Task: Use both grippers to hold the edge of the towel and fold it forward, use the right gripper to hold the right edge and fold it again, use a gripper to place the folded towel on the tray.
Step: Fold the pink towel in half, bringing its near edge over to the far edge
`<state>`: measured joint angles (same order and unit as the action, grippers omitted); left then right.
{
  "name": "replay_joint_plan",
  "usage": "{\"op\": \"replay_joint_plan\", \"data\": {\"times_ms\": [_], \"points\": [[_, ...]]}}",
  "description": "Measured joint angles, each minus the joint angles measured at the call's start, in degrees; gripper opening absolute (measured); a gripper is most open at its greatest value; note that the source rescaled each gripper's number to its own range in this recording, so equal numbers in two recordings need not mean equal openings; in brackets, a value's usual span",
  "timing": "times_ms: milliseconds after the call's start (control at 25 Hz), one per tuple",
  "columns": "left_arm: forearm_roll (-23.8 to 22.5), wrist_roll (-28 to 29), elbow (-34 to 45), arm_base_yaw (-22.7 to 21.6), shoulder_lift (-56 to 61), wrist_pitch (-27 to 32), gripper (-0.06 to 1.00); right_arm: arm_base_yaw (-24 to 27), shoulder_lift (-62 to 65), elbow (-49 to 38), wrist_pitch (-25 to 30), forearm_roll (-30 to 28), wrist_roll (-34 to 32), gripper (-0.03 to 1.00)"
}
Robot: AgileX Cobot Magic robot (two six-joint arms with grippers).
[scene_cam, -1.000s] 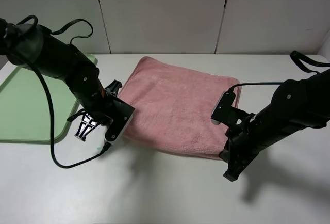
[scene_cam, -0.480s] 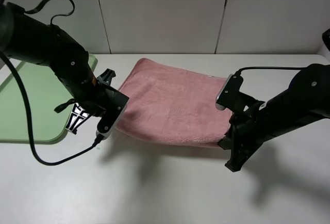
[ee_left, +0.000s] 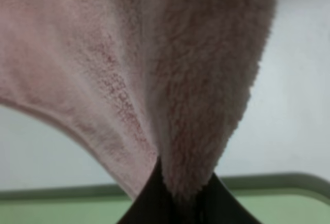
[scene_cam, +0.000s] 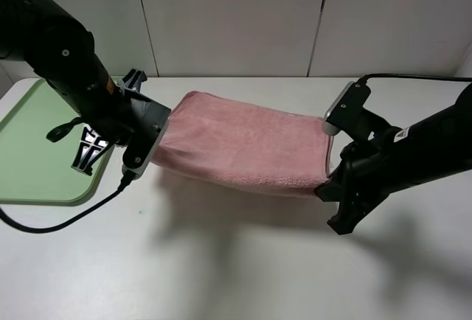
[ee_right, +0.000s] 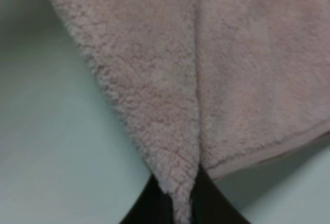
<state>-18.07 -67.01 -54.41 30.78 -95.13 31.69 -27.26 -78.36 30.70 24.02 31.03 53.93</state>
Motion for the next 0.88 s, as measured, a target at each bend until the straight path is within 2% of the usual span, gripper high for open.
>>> {"op": "replay_joint_plan", "data": {"times_ms": [200,480,880], "points": [[0.11,2.67,0.0,0.0,3.35,3.59,0.0,0.0,4.45,0.0,2.99,-3.0,-4.73,0.0],[1.56,3.62,0.0,0.27,7.3,8.3,0.0,-0.49,9.89,0.0,6.48,-7.46,-11.94,0.0],[1.94,10.41,0.0,0.38,7.51,9.48,0.0,-0.49,10.61,0.19,4.82,-8.71,-16.46,0.0]]}}
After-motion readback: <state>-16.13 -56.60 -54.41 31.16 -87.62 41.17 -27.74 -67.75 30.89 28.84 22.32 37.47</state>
